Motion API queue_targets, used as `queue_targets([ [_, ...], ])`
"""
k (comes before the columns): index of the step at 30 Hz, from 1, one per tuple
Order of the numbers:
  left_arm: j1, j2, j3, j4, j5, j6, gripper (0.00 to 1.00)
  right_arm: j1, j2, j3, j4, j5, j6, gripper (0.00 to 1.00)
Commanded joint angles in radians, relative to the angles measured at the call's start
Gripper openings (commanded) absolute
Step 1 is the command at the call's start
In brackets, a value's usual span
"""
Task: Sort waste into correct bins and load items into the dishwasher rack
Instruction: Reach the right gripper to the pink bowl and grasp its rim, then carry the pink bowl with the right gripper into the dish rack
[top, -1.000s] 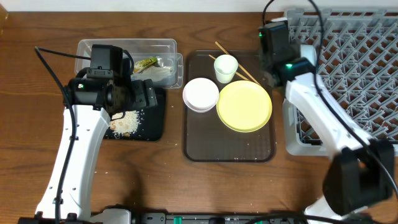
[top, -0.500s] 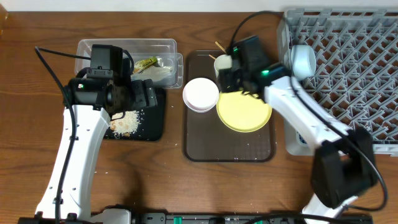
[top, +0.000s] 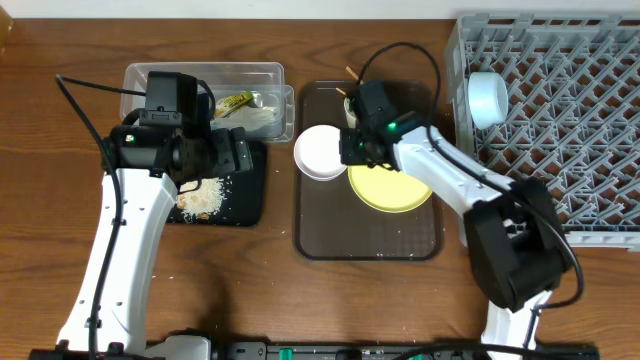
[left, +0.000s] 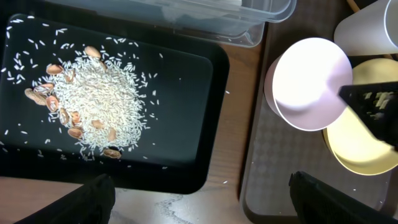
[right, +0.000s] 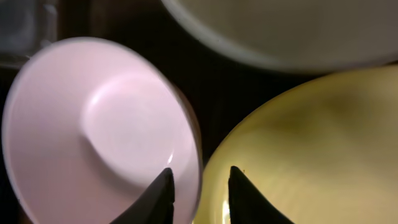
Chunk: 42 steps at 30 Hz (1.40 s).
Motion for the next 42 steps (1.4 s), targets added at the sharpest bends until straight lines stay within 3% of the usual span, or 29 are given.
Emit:
queue_targets([
  [1,0.002,0.005,0.003,-0.003,-0.013,0.006,0.92,0.014,0.003,-0.004,0.004,0.013,0.022,0.25],
  [8,0.002,0.005,0.003,-0.003,-0.013,0.006,0.92,0.02,0.004,-0.004,-0.026,0.013,0.029,0.01],
  [17,0.002,0.005,0.003,-0.003,-0.013,0.006,0.92,-0.005,-0.072,0.001,-0.021,0.013,0.028,0.01],
  [25,0.002,0.005,0.003,-0.003,-0.013,0.006,0.92,-0.06,-0.377,0.005,-0.087,0.076,-0.017,0.01],
  [30,0.002,0.005,0.003,-0.003,-0.013,0.006,0.92,-0.126,-0.612,0.005,-0.223,0.359,-0.016,0.01],
  [34,0.002,0.005,0.003,-0.003,-0.013,0.006,0.92,-0.181,-0.745,0.005,-0.366,0.713,-0.016,0.01],
  [39,0.002,0.005,0.003,-0.003,-0.013,0.006,0.92,-0.211,-0.756,0.003,-0.52,1.069,0.006,0.02],
  [42,0.002,0.005,0.003,-0.003,-0.013,0.006,0.92,-0.225,-0.704,0.003,-0.537,1.186,0.006,0.02],
])
